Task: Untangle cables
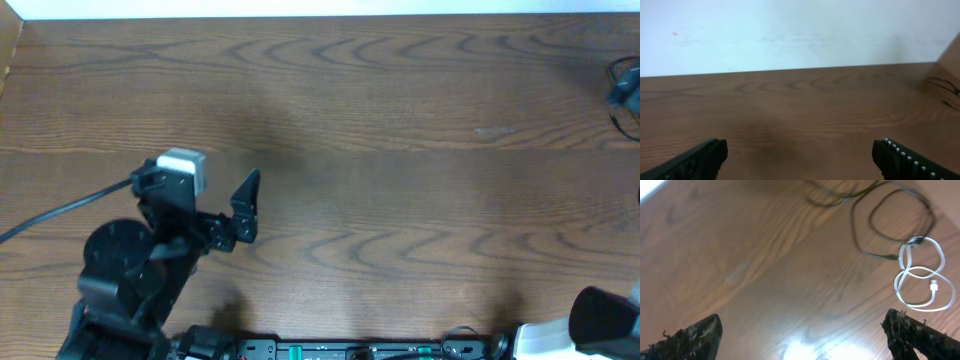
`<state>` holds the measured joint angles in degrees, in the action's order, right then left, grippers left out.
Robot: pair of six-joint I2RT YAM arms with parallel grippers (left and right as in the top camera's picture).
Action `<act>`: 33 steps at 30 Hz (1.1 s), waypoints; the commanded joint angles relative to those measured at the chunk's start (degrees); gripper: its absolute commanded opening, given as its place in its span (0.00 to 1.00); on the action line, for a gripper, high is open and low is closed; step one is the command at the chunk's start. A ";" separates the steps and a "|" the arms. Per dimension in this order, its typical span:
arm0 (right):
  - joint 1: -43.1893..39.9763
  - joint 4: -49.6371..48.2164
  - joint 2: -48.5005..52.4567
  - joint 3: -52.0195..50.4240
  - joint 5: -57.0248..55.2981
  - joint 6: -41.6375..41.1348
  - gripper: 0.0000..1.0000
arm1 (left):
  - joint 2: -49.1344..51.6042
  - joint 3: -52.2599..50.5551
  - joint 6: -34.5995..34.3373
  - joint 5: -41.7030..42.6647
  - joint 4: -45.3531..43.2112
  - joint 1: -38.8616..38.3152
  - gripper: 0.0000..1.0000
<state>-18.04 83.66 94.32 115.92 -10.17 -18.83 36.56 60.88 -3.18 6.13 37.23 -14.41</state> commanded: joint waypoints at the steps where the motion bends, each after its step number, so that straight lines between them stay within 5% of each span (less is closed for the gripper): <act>1: 3.48 -0.66 -1.90 -5.16 -1.97 1.33 0.99 | -1.77 -0.02 -0.26 -5.70 1.68 -0.02 0.98; 12: 9.68 -6.03 -12.72 -15.15 -1.25 4.59 0.98 | -1.84 -0.02 0.85 -6.95 3.56 -0.02 0.98; 21: 16.44 -15.19 -30.32 -32.76 0.68 3.87 0.99 | -1.84 -0.02 0.81 -10.01 5.46 -0.02 0.98; 33: 18.14 -17.92 -46.90 -43.63 0.70 4.35 0.99 | -1.92 -0.04 1.03 -2.54 15.19 -0.02 0.98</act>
<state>-0.25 65.71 50.59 74.04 -9.43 -15.25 34.76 60.88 -2.74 1.41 51.96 -14.41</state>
